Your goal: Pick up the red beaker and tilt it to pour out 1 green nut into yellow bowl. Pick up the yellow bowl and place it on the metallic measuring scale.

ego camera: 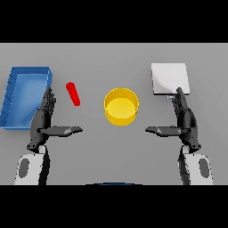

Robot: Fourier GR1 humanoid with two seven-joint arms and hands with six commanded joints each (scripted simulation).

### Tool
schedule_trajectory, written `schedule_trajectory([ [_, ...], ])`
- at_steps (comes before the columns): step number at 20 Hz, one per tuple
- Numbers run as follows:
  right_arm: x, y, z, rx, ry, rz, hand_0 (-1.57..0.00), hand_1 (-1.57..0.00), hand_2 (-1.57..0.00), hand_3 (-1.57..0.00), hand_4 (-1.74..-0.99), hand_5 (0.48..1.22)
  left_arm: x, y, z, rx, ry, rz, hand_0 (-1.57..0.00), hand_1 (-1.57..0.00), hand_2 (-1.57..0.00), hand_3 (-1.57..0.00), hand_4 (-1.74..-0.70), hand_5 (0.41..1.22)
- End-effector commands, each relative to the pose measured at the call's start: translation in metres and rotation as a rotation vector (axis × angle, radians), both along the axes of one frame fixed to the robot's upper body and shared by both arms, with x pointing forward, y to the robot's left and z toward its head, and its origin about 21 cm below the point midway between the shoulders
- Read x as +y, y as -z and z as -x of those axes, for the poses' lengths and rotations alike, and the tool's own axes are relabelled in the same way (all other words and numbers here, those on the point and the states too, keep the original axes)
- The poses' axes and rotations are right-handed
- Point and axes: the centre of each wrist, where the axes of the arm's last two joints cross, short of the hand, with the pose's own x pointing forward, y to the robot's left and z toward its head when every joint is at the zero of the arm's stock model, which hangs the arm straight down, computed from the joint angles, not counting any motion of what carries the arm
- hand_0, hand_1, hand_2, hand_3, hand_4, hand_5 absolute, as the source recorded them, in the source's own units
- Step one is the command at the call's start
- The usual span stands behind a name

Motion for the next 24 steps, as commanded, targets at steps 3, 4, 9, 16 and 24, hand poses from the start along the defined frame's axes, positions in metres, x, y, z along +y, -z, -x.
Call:
schedule_trajectory([
  [3, 0.002, 0.001, 0.003, -0.004, -0.001, -0.001, 0.0, 0.0, 0.0, 0.0, -1.167, 0.599, 0.006, 0.0, 0.002, -0.002, -0.004, -0.002, 0.0, 0.0, 0.0, 0.0, -1.15, 0.599],
  [4, 0.003, 0.001, 0.004, -0.005, -0.002, -0.002, 0.0, 0.0, 0.0, 0.0, -1.167, 0.599, 0.008, 0.0, 0.003, -0.003, -0.005, -0.002, 0.0, 0.0, 0.0, 0.0, -1.15, 0.599],
  [9, 0.008, -0.001, 0.027, -0.123, -0.003, 0.296, 0.0, 0.0, 0.0, 0.0, -1.162, 0.594, 0.016, -0.011, 0.027, -0.042, 0.052, -0.132, 0.0, 0.0, 0.0, 0.0, -1.16, 0.599],
  [16, 0.011, -0.009, 0.037, -0.119, -0.013, 0.313, 0.0, 0.0, 0.0, 0.0, -1.199, 0.603, 0.009, -0.015, 0.026, 0.008, 0.086, -0.198, 0.0, 0.0, 0.0, 0.0, -1.16, 0.602],
  [24, 0.009, -0.009, 0.036, -0.141, -0.037, 0.284, 0.0, 0.0, 0.0, 0.0, -1.267, 0.632, -0.003, 0.01, -0.022, 0.023, 0.111, -0.249, 0.0, 0.0, 0.0, 0.0, -1.23, 0.636],
])
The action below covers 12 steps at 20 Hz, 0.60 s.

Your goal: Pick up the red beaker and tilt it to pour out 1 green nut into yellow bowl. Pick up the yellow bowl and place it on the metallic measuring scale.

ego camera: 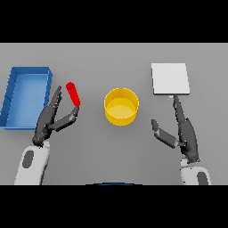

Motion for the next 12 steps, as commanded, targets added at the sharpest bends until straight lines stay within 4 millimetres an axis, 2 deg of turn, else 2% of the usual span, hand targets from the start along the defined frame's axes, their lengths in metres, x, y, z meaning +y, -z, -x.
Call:
schedule_trajectory([
  [1, -0.003, 0.001, -0.001, 0.012, 0.01, -0.01, 0.0, 0.0, 0.0, 0.0, -1.273, 0.632, -0.003, 0.001, -0.009, 0.005, 0.0, -0.003, 0.0, 0.0, 0.0, 0.0, -1.24, 0.641],
  [3, -0.004, 0.002, 0.0, 0.01, 0.008, 0.002, 0.0, 0.0, 0.0, 0.0, -1.281, 0.635, -0.004, 0.003, -0.022, 0.007, 0.002, -0.005, 0.0, 0.0, 0.0, 0.0, -1.25, 0.66],
  [4, -0.002, 0.001, 0.002, -0.001, 0.005, 0.0, 0.0, 0.0, 0.0, 0.0, -1.278, 0.634, 0.001, 0.003, -0.025, -0.006, -0.001, -0.005, 0.0, 0.0, 0.0, 0.0, -1.26, 0.668],
  [9, -0.003, 0.0, -0.003, 0.014, 0.014, 0.002, 0.0, 0.0, 0.0, 0.0, -1.269, 0.638, -0.012, 0.005, -0.047, 0.015, 0.008, -0.012, 0.0, 0.0, 0.0, 0.0, -1.29, 0.685],
  [12, -0.002, -0.001, 0.001, 0.004, 0.004, 0.005, 0.0, 0.0, 0.0, 0.0, -1.272, 0.644, -0.014, 0.003, -0.055, 0.002, 0.022, -0.026, 0.0, 0.0, 0.0, 0.0, -1.3, 0.691],
])
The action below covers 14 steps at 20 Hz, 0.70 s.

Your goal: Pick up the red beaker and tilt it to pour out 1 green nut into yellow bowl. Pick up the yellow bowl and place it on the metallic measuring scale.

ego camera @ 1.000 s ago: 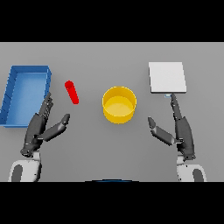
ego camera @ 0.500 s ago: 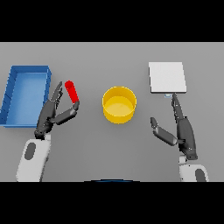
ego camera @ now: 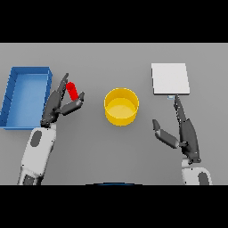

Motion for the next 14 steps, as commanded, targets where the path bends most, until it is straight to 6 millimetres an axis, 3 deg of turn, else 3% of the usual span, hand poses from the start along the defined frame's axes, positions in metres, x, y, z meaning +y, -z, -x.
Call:
schedule_trajectory([
  [1, -0.001, -0.002, -0.002, -0.004, 0.01, 0.009, 0.0, 0.0, 0.0, 0.0, -1.271, 0.646, 0.001, 0.002, -0.003, 0.012, -0.004, 0.001, 0.0, 0.0, 0.0, 0.0, -1.3, 0.69],
  [6, -0.003, 0.001, 0.001, 0.011, 0.014, -0.013, 0.0, 0.0, 0.0, 0.0, -1.265, 0.638, -0.005, 0.003, -0.021, 0.029, 0.0, -0.001, 0.0, 0.0, 0.0, 0.0, -1.29, 0.683],
  [12, -0.003, 0.0, -0.003, 0.022, 0.022, -0.003, 0.0, 0.0, 0.0, 0.0, -1.261, 0.641, -0.016, 0.008, -0.029, 0.005, 0.002, 0.055, 0.0, 0.0, 0.0, 0.0, -1.35, 0.704],
  [13, -0.005, 0.001, -0.002, 0.018, 0.019, -0.001, 0.0, 0.0, 0.0, 0.0, -1.259, 0.642, -0.017, 0.007, -0.031, -0.009, -0.009, 0.078, 0.0, -0.03, -0.07, -0.03, -1.38, 0.724],
  [14, -0.003, -0.002, -0.004, 0.01, 0.026, 0.0, 0.0, 0.0, 0.0, 0.0, -1.26, 0.642, -0.016, 0.009, -0.03, -0.014, -0.018, 0.094, -0.12, -0.15, -0.18, -0.12, -1.41, 0.75],
])
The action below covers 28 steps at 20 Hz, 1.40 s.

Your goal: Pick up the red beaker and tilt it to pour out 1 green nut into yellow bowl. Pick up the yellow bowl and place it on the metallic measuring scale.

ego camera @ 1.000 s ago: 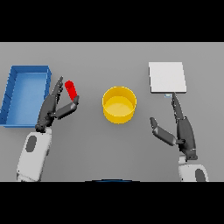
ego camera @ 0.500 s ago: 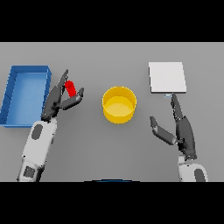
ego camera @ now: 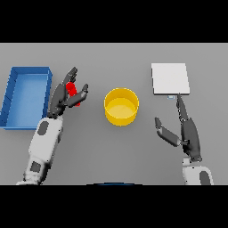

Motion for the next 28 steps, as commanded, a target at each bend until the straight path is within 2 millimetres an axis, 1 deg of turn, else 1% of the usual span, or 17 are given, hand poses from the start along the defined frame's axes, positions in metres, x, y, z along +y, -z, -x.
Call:
schedule_trajectory([
  [1, -0.001, -0.002, 0.0, -0.006, -0.005, 0.002, 0.0, 0.0, 0.0, 0.0, -1.258, 0.644, -0.003, -0.001, -0.002, 0.009, -0.011, 0.011, -0.29, -0.33, -0.36, -0.29, -1.45, 0.783],
  [2, -0.004, -0.001, 0.001, -0.005, -0.003, 0.008, 0.0, 0.0, 0.0, 0.0, -1.257, 0.645, -0.002, -0.002, -0.005, 0.029, -0.033, 0.01, -0.44, -0.48, -0.52, -0.55, -1.45, 0.871],
  [3, 0.001, 0.001, 0.001, 0.0, -0.011, 0.008, 0.0, 0.0, 0.0, 0.0, -1.255, 0.644, -0.004, 0.001, -0.006, 0.032, -0.036, -0.009, -0.66, -0.7, -0.73, -0.72, -1.5, 0.941],
  [5, -0.003, 0.0, 0.002, 0.005, -0.003, 0.005, 0.0, 0.0, 0.0, 0.0, -1.254, 0.645, -0.012, 0.0, -0.007, 0.018, -0.023, -0.035, -0.99, -1.01, -1.03, -0.93, -1.57, 1.042],
  [6, -0.003, 0.0, 0.003, -0.001, -0.004, 0.004, 0.0, 0.0, 0.0, 0.0, -1.252, 0.644, -0.008, 0.001, -0.008, 0.014, -0.008, -0.042, -1.11, -1.12, -1.14, -0.97, -1.6, 1.078],
  [7, 0.0, 0.001, 0.004, -0.002, -0.002, 0.0, 0.0, 0.0, 0.0, 0.0, -1.25, 0.643, -0.006, -0.003, -0.008, 0.017, -0.004, -0.064, -1.2, -1.21, -1.23, -1.09, -1.57, 1.106],
  [8, 0.002, 0.002, 0.005, 0.0, -0.009, -0.008, 0.0, 0.0, 0.0, 0.0, -1.254, 0.644, -0.009, 0.001, -0.007, 0.014, 0.01, -0.062, -1.27, -1.29, -1.3, -1.19, -1.54, 1.129],
  [9, 0.004, 0.003, 0.005, 0.009, -0.004, -0.011, 0.0, 0.0, 0.0, 0.0, -1.259, 0.646, -0.006, 0.001, -0.005, 0.016, 0.013, -0.054, -1.33, -1.34, -1.35, -1.27, -1.52, 1.148],
  [10, 0.002, 0.002, 0.005, 0.004, 0.004, -0.003, 0.0, 0.0, 0.0, 0.0, -1.257, 0.645, -0.011, 0.001, -0.005, 0.019, 0.007, -0.059, -1.38, -1.39, -1.4, -1.33, -1.51, 1.162],
  [14, 0.0, 0.001, 0.004, -0.014, -0.002, -0.011, 0.0, 0.0, 0.0, 0.0, -1.262, 0.646, -0.015, -0.007, -0.007, -0.032, -0.033, 0.002, -1.49, -1.5, -1.5, -1.47, -1.64, 1.132],
  [16, -0.003, 0.003, 0.004, 0.002, 0.006, 0.005, 0.0, 0.0, 0.0, 0.0, -1.258, 0.646, -0.013, -0.014, -0.008, -0.062, -0.049, 0.039, -1.52, -1.52, -1.52, -1.51, -1.68, 1.122],
  [17, -0.002, -0.001, 0.002, -0.014, 0.002, 0.004, 0.0, 0.0, 0.0, 0.0, -1.259, 0.647, -0.016, -0.019, -0.007, -0.082, -0.045, 0.03, -1.53, -1.53, -1.53, -1.52, -1.69, 1.118],
  [19, -0.002, 0.001, 0.004, -0.009, -0.003, 0.013, 0.0, 0.0, 0.0, 0.0, -1.263, 0.652, -0.016, -0.034, -0.008, -0.115, -0.04, 0.0, -1.55, -1.55, -1.55, -1.54, -1.71, 1.114],
  [20, 0.001, 0.002, 0.003, -0.012, -0.01, 0.009, 0.0, 0.0, 0.0, 0.0, -1.263, 0.654, -0.018, -0.04, -0.009, -0.127, -0.019, -0.03, -1.55, -1.55, -1.55, -1.54, -1.72, 1.114],
  [23, -0.003, 0.002, 0.005, -0.013, -0.004, 0.022, 0.0, 0.0, 0.0, 0.0, -1.257, 0.663, -0.019, -0.06, -0.012, -0.136, 0.047, -0.202, -1.56, -1.56, -1.56, -1.56, -1.73, 1.121],
  [25, -0.003, 0.003, 0.004, -0.004, -0.002, 0.035, 0.0, 0.0, 0.0, 0.0, -1.256, 0.671, -0.026, -0.075, -0.013, -0.134, 0.104, -0.311, -1.56, -1.56, -1.56, -1.56, -1.73, 1.125],
  [28, 0.0, -0.002, 0.002, 0.001, -0.003, 0.033, 0.0, 0.0, 0.0, 0.0, -1.256, 0.678, -0.033, -0.081, -0.011, -0.121, 0.14, -0.404, -1.56, -1.56, -1.56, -1.56, -1.73, 1.112],
])
